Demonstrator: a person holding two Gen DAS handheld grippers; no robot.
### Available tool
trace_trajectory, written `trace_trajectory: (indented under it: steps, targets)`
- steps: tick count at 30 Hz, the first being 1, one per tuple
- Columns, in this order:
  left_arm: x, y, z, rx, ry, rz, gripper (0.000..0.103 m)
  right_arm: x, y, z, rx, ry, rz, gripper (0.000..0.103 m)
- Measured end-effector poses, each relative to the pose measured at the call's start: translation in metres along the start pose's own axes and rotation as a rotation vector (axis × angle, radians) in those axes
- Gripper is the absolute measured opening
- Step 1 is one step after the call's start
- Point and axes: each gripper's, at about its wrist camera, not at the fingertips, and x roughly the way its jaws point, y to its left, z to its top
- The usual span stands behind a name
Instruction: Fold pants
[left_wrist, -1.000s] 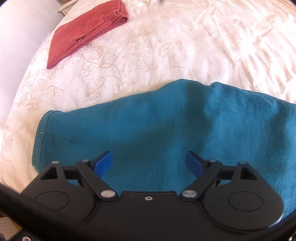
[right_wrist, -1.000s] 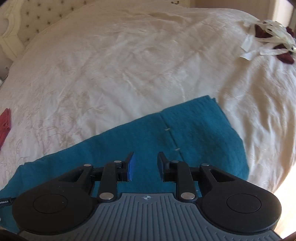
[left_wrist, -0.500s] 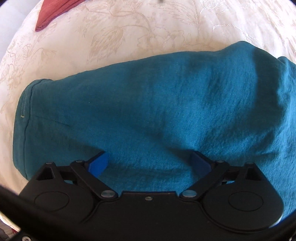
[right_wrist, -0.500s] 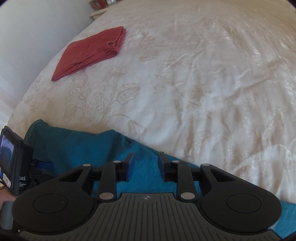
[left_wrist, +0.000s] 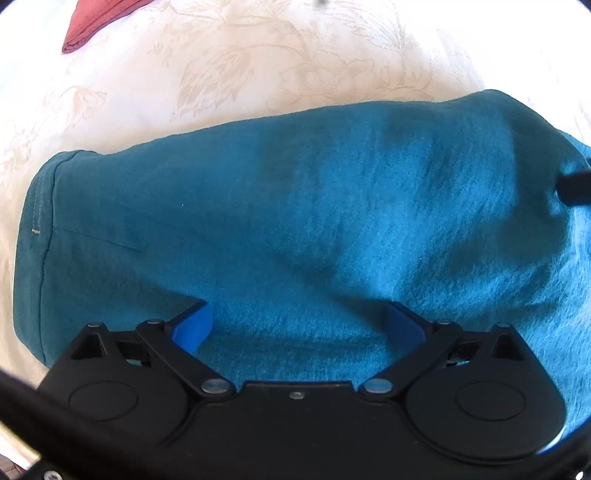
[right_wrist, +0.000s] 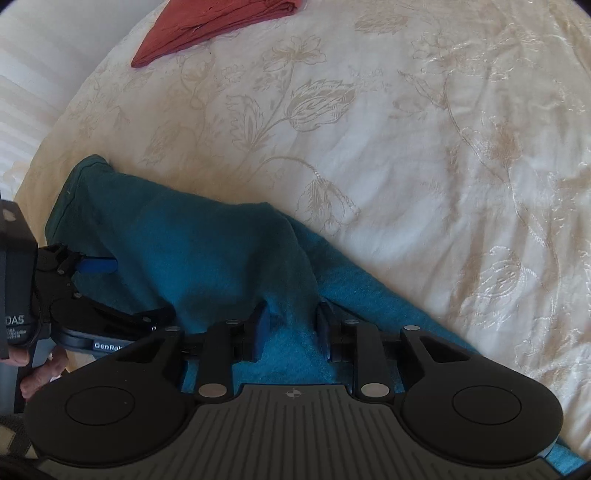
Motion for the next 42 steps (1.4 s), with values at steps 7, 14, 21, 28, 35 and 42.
trace_trajectory:
  steps: [7, 14, 21, 28, 35, 42]
  targets:
    - [-0.007, 0.003, -0.001, 0.000, -0.006, -0.002, 0.101, 0.019, 0.006, 0.038, 0.028, 0.005, 0.095, 0.027]
    - [-0.027, 0.005, -0.008, -0.008, -0.078, 0.032, 0.098, 0.025, 0.012, 0.057, -0.004, -0.090, -0.021, 0.002]
    - [-0.023, 0.020, -0.014, -0.041, -0.059, 0.063, 0.097, 0.024, 0.013, 0.051, 0.027, -0.139, -0.088, 0.010]
    - [-0.049, -0.006, -0.012, 0.022, -0.129, 0.055, 0.097, -0.052, -0.029, -0.013, 0.272, -0.316, -0.102, 0.020]
    - [-0.070, -0.086, -0.018, 0.164, -0.178, 0.014, 0.097, -0.092, -0.084, -0.131, 0.504, -0.320, -0.211, 0.021]
    - [-0.095, -0.169, -0.037, 0.285, -0.220, 0.007, 0.097, -0.135, -0.147, -0.261, 0.764, -0.354, -0.355, 0.021]
